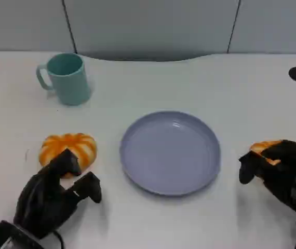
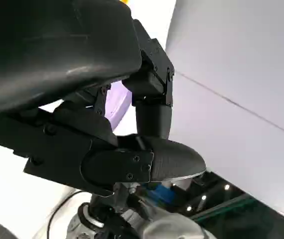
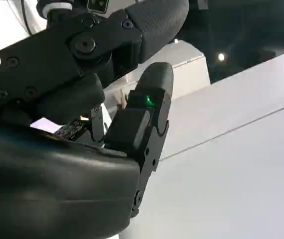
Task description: Grasp the bread from the table and place it into the plate.
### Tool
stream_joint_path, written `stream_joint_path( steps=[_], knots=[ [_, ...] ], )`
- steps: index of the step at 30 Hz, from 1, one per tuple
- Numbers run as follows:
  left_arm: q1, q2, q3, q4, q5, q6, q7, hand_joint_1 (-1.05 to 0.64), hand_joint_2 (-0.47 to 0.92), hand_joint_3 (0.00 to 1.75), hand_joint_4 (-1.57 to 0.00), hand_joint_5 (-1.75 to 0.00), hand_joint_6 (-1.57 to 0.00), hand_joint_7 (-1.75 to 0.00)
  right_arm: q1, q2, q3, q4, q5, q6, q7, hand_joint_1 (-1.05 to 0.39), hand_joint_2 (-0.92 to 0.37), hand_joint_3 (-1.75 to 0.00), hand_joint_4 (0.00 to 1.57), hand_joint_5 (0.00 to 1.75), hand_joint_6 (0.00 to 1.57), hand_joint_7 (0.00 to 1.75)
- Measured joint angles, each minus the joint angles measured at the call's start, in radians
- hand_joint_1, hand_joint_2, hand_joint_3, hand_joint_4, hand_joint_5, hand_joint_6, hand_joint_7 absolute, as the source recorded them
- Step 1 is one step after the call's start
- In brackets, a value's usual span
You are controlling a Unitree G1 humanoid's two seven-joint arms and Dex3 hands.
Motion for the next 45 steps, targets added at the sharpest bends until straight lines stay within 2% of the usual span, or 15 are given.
stream_joint_path(
  steps=[7, 16, 22, 24, 26, 32, 33, 34, 37, 39, 41, 42, 45],
  knots=[
    [-0.047, 0.001, -0.014, 0.057, 0.008, -0.003, -0.017, -0.94, 0.92, 0.37, -0.66, -1.75, -0.62, -1.53, 0.041, 0.012, -0.019, -0.050, 0.014, -0.029, -0.002, -0.50, -0.82, 0.00, 0.77, 1.30, 1.20, 0.14],
    [-0.094, 0.000, -0.023, 0.123, 0.033, -0.031, -0.034, -0.94, 0.92, 0.38, -0.67, -1.75, -0.63, -1.52, 0.092, 0.013, -0.018, -0.115, 0.027, -0.031, -0.019, -0.48, -0.81, 0.00, 0.79, 1.27, 1.21, 0.13],
    [-0.104, -0.007, -0.026, 0.129, 0.038, -0.035, -0.045, -0.93, 0.92, 0.41, -0.67, -1.75, -0.62, -1.54, 0.129, 0.026, -0.013, -0.173, 0.031, -0.033, -0.038, -0.51, -0.83, 0.00, 0.78, 1.32, 1.21, 0.15],
    [-0.105, -0.010, -0.029, 0.129, 0.042, -0.035, -0.045, -0.93, 0.92, 0.40, -0.65, -1.75, -0.60, -1.52, 0.132, 0.026, -0.012, -0.176, 0.031, -0.034, -0.039, -0.51, -0.82, 0.00, 0.78, 1.31, 1.20, 0.15],
    [-0.105, -0.010, -0.033, 0.129, 0.053, -0.058, -0.039, -0.88, 0.92, 0.39, -0.57, -1.67, -0.56, -1.44, 0.133, 0.026, -0.008, -0.177, 0.031, -0.035, -0.045, -0.50, -0.83, 0.00, 0.77, 1.30, 1.19, 0.15],
    [-0.104, -0.014, -0.039, 0.106, 0.090, -0.139, 0.019, -0.86, 0.92, 0.39, -0.55, -1.64, -0.56, -1.40, 0.133, 0.026, 0.005, -0.178, 0.029, -0.035, -0.048, -0.50, -0.83, 0.00, 0.77, 1.29, 1.19, 0.15],
    [-0.104, -0.014, -0.040, 0.106, 0.092, -0.140, 0.019, -0.79, 0.91, 0.23, -0.41, -1.37, -0.41, -1.10, 0.133, 0.026, 0.006, -0.178, 0.029, -0.035, -0.048, -0.49, -0.82, 0.00, 0.78, 1.29, 1.19, 0.15],
    [-0.089, -0.015, -0.044, 0.075, 0.116, -0.169, 0.036, -0.76, 0.92, 0.17, -0.36, -1.27, -0.37, -0.98, 0.131, 0.027, 0.009, -0.178, 0.029, -0.033, -0.049, -0.49, -0.82, 0.00, 0.78, 1.30, 1.19, 0.15],
    [-0.023, -0.022, -0.059, -0.112, 0.208, -0.392, 0.110, -0.73, 0.92, 0.10, -0.25, -1.07, -0.31, -0.72, 0.128, 0.028, 0.012, -0.176, 0.030, -0.020, -0.049, -0.49, -0.82, 0.00, 0.80, 1.30, 1.20, 0.15],
    [-0.013, -0.013, -0.058, -0.227, 0.295, -0.545, 0.186, -0.74, 0.92, 0.12, -0.17, -0.98, -0.28, -0.57, 0.120, 0.029, 0.012, -0.167, 0.031, -0.013, -0.050, -0.52, -0.83, 0.00, 0.80, 1.31, 1.20, 0.16],
    [-0.034, 0.024, -0.046, -0.289, 0.449, -0.711, 0.310, -0.75, 0.92, 0.12, -0.13, -0.91, -0.28, -0.46, 0.105, 0.033, 0.014, -0.155, 0.031, -0.013, -0.052, -0.52, -0.82, 0.00, 0.79, 1.32, 1.20, 0.16],
    [-0.053, 0.050, -0.038, -0.294, 0.529, -0.773, 0.379, -0.79, 0.92, 0.09, -0.11, -0.76, -0.32, -0.30, 0.102, 0.033, 0.016, -0.152, 0.030, -0.013, -0.054, -0.51, -0.81, 0.00, 0.80, 1.31, 1.20, 0.16],
    [-0.137, 0.148, -0.053, -0.222, 0.778, -0.834, 0.611, -0.87, 0.92, 0.05, -0.03, -0.56, -0.32, -0.13, 0.095, 0.033, 0.019, -0.146, 0.029, -0.013, -0.061, -0.49, -0.81, -0.01, 0.79, 1.29, 1.19, 0.15]
  ],
)
